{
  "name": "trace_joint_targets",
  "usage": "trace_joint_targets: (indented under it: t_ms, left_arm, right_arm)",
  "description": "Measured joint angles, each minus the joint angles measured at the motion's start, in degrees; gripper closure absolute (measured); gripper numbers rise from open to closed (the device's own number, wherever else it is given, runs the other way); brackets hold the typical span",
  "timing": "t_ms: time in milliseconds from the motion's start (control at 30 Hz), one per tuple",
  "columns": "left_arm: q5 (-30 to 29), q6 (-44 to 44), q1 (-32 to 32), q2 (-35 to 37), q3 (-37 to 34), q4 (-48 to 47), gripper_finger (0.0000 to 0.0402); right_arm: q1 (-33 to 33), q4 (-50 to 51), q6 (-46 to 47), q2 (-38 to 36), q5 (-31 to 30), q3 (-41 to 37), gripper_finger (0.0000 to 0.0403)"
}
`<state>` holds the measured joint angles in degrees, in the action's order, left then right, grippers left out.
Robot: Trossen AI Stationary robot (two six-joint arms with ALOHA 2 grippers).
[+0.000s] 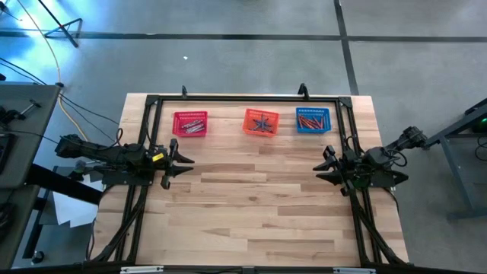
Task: Sort crayons
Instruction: Return to Home Position
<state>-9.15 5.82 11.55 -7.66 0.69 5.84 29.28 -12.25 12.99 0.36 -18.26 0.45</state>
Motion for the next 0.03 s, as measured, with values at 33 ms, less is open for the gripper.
trace_joint_targets:
  t_ms: [33]
  left_arm:
    - [0.0, 0.0, 0.0, 0.02, 0.0, -0.01, 0.03]
  right_arm:
    - [0.0, 0.02, 0.0, 0.0, 0.0, 0.0, 0.0295]
